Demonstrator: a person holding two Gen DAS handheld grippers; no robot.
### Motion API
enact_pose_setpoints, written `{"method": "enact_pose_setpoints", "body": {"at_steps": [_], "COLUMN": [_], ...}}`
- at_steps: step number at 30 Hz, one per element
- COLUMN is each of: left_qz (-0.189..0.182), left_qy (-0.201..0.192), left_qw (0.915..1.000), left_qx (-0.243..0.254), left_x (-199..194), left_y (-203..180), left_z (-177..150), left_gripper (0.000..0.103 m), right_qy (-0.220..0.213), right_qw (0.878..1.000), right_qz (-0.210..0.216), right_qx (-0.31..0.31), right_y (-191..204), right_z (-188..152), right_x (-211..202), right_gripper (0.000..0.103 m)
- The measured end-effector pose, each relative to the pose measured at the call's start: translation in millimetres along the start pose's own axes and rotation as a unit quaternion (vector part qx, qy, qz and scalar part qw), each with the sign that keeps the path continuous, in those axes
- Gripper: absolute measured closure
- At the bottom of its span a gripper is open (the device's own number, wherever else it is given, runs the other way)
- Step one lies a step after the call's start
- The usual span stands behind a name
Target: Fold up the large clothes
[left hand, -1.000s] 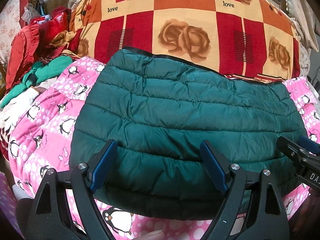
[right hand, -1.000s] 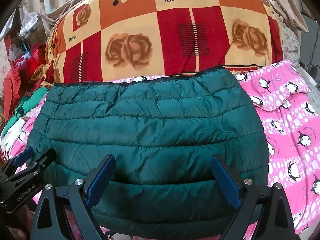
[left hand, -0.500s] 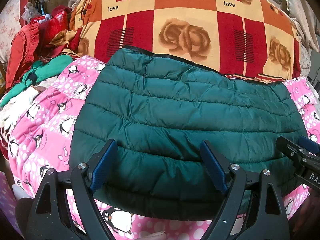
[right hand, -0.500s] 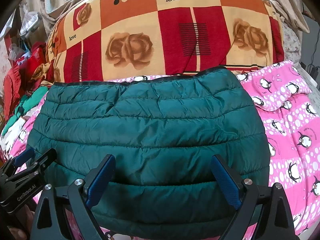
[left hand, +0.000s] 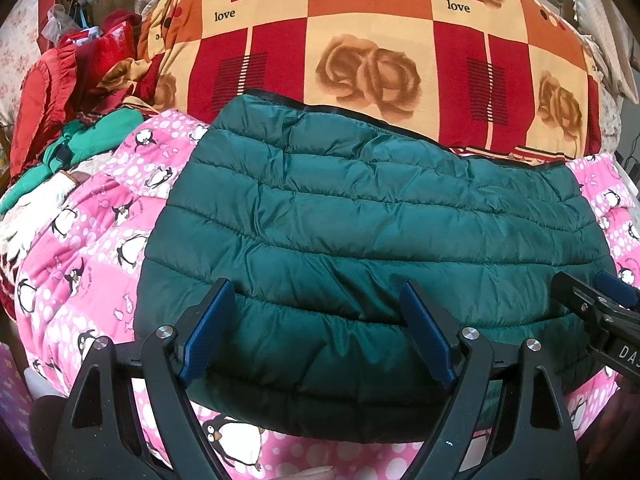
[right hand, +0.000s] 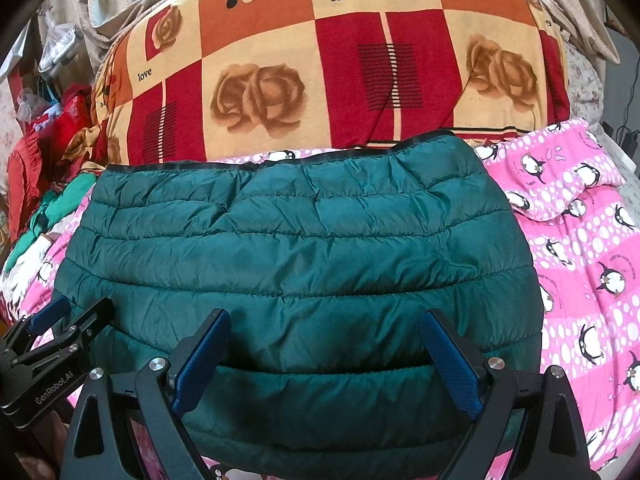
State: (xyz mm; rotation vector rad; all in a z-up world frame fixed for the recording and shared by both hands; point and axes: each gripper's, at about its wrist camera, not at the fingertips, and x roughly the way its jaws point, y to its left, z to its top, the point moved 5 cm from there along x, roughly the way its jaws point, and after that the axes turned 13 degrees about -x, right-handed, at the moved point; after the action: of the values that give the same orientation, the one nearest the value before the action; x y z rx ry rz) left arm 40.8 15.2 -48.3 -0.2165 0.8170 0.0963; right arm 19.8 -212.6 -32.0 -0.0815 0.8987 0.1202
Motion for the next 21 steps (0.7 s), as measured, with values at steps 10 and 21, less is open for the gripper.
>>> {"method": "enact_pose_setpoints", "body": {"at_steps": [10,21], "left_qz": [-0.001,-0.003], "left_qy": [0.003,-0.019], "left_qw": [1.0000,0.9997], "left_qx": [0.001,0.014], "left_x": [1.8,1.3], "left_y": [-0.9,-2.1], "left_z": [-0.3,0.4], "left_gripper": [0.018,0.018], "right_qy": [0.000,0.003], "right_qw": [1.000,1.000], "right_qz": [0.000,0.002], "right_qx": [0.000,-0.002], "right_y": [0.0,-1.6], "right_z": [-0.1,-1.4], "right_x": [0.9,6.5], "right_gripper": [0.008,0.008]}}
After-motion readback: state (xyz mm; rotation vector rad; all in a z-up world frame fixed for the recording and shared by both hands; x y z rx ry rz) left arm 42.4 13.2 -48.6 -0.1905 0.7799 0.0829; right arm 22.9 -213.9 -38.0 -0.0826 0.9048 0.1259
